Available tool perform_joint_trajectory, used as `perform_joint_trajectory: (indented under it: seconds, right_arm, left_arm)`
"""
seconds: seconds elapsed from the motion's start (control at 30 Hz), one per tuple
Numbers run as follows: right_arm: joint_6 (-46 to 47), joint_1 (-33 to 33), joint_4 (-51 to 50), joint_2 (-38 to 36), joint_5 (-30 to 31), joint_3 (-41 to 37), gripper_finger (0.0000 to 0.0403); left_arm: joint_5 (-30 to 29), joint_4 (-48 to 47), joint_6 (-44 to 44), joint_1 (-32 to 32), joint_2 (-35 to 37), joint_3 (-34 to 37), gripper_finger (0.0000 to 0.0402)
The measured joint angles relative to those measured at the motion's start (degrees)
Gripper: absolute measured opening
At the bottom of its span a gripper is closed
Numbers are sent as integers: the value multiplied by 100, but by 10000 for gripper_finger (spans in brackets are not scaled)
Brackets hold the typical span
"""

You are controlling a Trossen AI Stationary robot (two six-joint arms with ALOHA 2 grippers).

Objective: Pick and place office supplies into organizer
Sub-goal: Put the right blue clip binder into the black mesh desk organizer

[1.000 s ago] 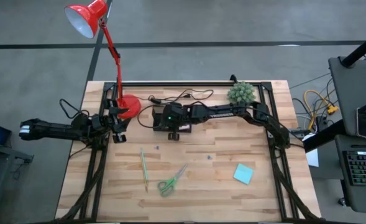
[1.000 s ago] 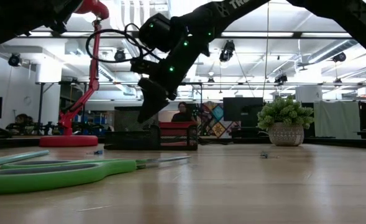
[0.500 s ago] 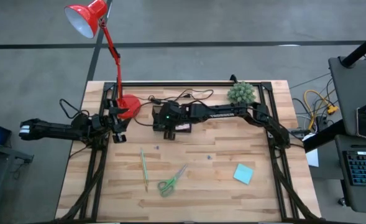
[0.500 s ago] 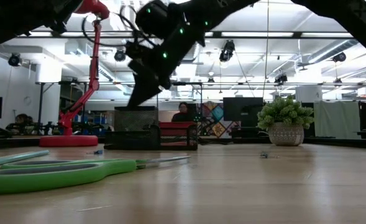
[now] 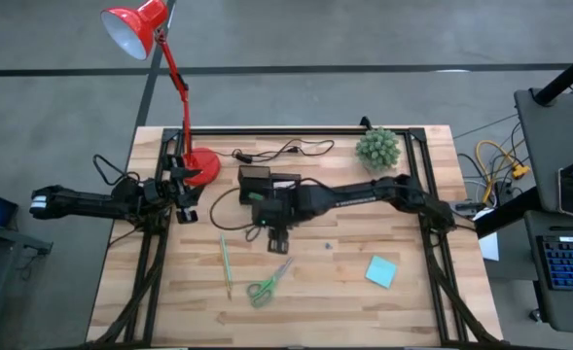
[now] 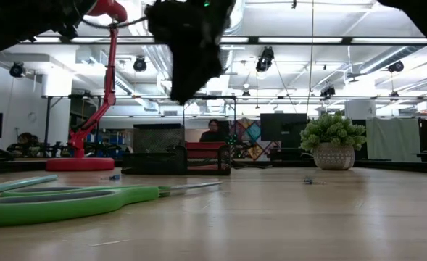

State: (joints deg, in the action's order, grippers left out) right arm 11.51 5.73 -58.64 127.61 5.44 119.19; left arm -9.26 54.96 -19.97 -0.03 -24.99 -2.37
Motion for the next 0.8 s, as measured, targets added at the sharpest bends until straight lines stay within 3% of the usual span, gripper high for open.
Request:
perform_joint_trajectory:
  seconds: [0.23,0.53,0.8]
  right_arm:
    - [706,514,-1362,-7,73,-286,165]
    - [884,782,-1449,-105,221,-1167,151]
    - [1225,803,-1204,-673,538,-2189,180]
  left_arm:
    - [-2,-2,2,0,1,0,155]
    - [-2,-11,2,1,0,0,155]
    - [-2,-35,2,0,0,1,155]
